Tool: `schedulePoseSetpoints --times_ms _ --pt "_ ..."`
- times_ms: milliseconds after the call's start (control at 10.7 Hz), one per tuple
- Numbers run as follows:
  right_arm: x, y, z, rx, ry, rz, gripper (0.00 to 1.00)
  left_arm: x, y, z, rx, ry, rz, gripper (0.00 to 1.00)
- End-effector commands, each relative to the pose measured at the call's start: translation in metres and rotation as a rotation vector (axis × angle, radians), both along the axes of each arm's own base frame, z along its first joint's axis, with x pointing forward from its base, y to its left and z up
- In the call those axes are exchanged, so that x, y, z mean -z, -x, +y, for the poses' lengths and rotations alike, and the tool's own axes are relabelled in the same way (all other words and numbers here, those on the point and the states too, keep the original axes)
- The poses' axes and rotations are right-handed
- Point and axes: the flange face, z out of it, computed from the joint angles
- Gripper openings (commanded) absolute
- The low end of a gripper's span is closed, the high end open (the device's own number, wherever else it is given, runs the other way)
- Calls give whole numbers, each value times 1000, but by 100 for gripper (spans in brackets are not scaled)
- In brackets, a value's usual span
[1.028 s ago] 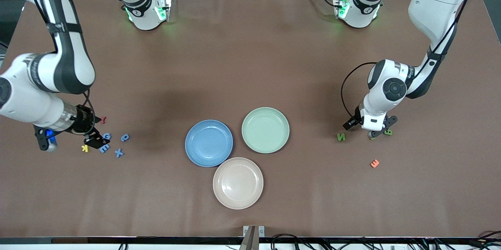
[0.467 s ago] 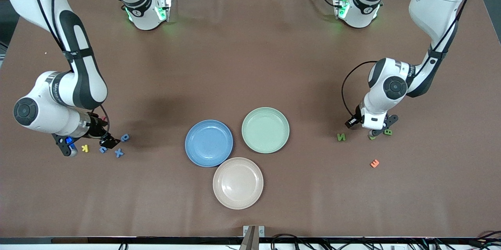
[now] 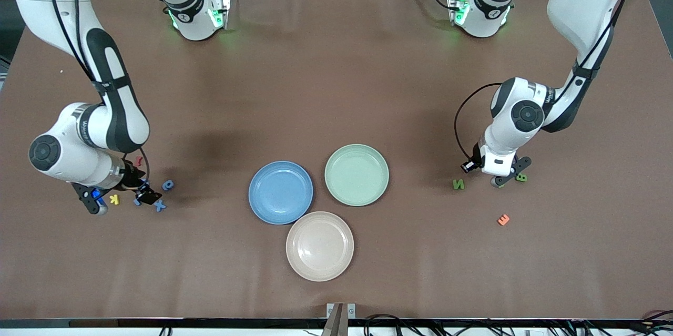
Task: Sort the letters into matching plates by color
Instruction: 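Set the p on the green plate while the right gripper grasps blue a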
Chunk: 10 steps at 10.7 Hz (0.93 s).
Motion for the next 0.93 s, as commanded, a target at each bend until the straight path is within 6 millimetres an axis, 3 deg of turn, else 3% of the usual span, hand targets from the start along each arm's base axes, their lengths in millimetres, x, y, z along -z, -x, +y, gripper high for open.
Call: schedulePoseSetpoints --times_ms 0,280,654,841 --pt "21 4 -1 9 -9 -21 100 -17 -7 -12 -21 -3 -38 0" --pt "32 5 1 25 -18 -25 100 -34 -8 -60 -45 37 -71 0" --pt "53 14 1 25 -3 -42 100 -53 -4 -165 -85 111 -113 0" --pt "58 18 2 23 -1 -39 100 -60 -1 -207 -104 148 -125 0"
